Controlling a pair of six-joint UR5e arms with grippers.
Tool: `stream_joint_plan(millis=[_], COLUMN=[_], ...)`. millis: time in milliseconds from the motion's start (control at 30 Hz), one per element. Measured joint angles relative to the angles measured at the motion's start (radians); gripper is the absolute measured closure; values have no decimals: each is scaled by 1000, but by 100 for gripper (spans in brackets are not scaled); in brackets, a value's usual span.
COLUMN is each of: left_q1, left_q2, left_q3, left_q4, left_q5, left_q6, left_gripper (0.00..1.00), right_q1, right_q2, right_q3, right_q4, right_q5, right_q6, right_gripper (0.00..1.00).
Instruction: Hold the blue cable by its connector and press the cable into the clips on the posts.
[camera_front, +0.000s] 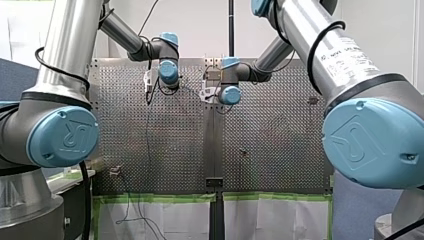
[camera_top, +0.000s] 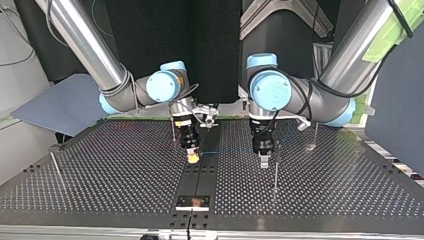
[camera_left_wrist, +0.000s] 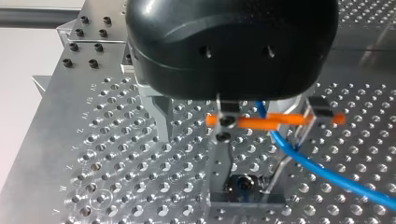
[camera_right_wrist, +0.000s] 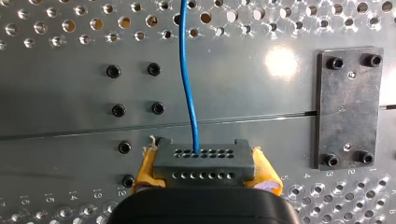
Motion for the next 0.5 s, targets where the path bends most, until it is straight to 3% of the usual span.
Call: stream_joint_plan(millis=[133,200,233,267,433,467,500], left_q1=[-4,-7,-8,-10,-15,-16,-16], left_q2=[0,0,0,0,1,1,1], left_q3=[0,0,0,0,1,1,1], left_q4=[6,8,9,11,30,32,35], left_q5=[-10,-13,-14,-14,-16,-16,-16], left_q6=[1,2,3,5,6,6,6], left_gripper=[5,27,27,37,37,89,95], right_q1=[1,1,2,2,4,4,4], right_q2=[0,1,1,1,2,3,3], right_q3=[0,0,0,0,0,0,0], right_q4=[0,0,0,1,1,1,2], right_q5=[0,0,0,0,0,1,1], right_q6=[0,0,0,0,0,0,0], right_gripper=[100,100,100,100,100,100,100])
